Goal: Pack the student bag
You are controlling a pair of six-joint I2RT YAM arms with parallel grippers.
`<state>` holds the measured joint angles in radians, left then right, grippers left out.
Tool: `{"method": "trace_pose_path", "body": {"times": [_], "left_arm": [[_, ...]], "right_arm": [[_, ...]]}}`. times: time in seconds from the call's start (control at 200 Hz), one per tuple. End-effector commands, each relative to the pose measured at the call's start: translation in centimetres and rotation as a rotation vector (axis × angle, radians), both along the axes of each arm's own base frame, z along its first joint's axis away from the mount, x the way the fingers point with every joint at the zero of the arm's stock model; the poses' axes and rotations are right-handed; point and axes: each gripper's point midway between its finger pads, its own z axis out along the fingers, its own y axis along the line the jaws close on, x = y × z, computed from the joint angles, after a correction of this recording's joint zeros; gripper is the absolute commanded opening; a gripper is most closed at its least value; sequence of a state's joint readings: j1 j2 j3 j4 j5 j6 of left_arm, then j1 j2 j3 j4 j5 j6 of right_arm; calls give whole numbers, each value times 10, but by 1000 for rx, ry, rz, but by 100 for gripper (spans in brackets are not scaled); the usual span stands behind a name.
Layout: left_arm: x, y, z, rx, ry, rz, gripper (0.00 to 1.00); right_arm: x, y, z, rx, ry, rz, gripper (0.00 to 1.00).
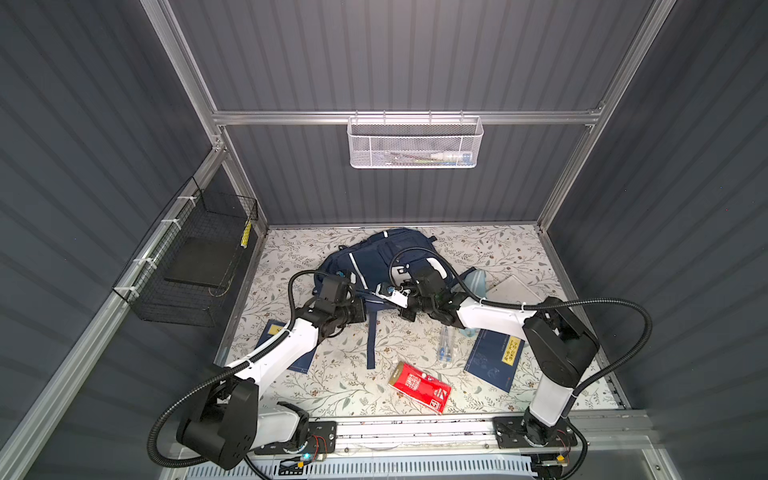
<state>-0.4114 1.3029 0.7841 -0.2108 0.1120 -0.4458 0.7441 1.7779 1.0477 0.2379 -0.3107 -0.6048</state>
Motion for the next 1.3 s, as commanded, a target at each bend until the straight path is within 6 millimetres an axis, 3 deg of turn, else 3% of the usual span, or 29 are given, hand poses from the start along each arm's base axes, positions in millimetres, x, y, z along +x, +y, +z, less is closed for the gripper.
{"method": "trace_pose_path", "body": {"times": [0.0,0.125,0.2,0.295,0.345,0.43,0.53,0.57,0.615,0.68,0.795,0.866,1.036,1.141,1.291], "left_arm": [[38,89,-1,189,-13,296,3],[57,122,-8,211,15,359,3],[65,131,1,191,-5,367,3],[63,135,15,208,-29,362,0],[59,135,19,205,-33,361,0],[46,122,22,131,-8,327,0],[23,93,27,30,-1,273,0],[12,78,29,19,-4,246,0],[1,59,28,10,3,215,0],[-11,31,25,-34,25,173,0],[-23,-6,22,-38,16,124,0],[-24,-20,20,-12,10,96,0],[-17,-13,15,72,2,115,0],[-16,-20,17,38,5,96,0],[-21,-18,1,35,38,115,0]], "right_arm": [[-1,-48,-20,-114,53,-45,0],[-8,-54,-18,-99,87,-6,0],[-5,-56,-17,-87,88,-12,0],[8,-57,-16,-89,71,-52,0],[24,-62,-15,-104,35,-118,0],[49,-67,-8,-68,11,-194,0],[77,-73,7,6,39,-248,0],[80,-71,12,15,44,-236,12],[77,-67,16,10,47,-211,28],[55,-55,27,27,56,-133,41],[5,-43,32,22,51,-33,56],[-15,-37,29,32,34,7,62],[-12,-25,11,8,73,4,64],[-17,-10,4,18,100,62,65],[-22,12,-9,7,134,108,67]]}}
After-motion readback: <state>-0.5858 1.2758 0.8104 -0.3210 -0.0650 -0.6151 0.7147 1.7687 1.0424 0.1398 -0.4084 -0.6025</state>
